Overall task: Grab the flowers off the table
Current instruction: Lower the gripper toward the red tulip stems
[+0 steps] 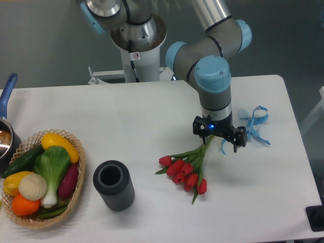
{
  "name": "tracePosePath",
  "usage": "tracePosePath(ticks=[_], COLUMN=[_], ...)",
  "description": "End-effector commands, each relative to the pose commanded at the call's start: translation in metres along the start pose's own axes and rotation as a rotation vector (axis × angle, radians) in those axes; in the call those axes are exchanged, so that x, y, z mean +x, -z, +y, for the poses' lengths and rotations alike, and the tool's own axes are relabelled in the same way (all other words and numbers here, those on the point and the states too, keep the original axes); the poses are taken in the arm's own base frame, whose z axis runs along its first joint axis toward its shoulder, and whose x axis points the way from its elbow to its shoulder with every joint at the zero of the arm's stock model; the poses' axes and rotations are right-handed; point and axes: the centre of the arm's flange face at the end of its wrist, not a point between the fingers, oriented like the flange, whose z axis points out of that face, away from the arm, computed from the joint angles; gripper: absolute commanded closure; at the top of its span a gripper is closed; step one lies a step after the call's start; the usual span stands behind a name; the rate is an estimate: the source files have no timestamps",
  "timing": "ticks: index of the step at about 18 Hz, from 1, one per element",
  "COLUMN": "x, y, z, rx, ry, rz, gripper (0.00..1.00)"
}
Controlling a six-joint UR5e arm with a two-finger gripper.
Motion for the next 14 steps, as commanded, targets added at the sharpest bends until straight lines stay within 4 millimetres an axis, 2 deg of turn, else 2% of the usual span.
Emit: tracePosePath(ticks=[6, 11, 14], x=[0.003, 0.01, 0.019], y=[-0.003, -0.016, -0.032], z=[0.001, 0.005, 0.007], rx=[-0.004, -0.008, -0.027], ry=[-0.001, 0.001, -0.005], rz=[0.007, 0.031, 0.058], gripper=[0.0, 0.0, 0.0])
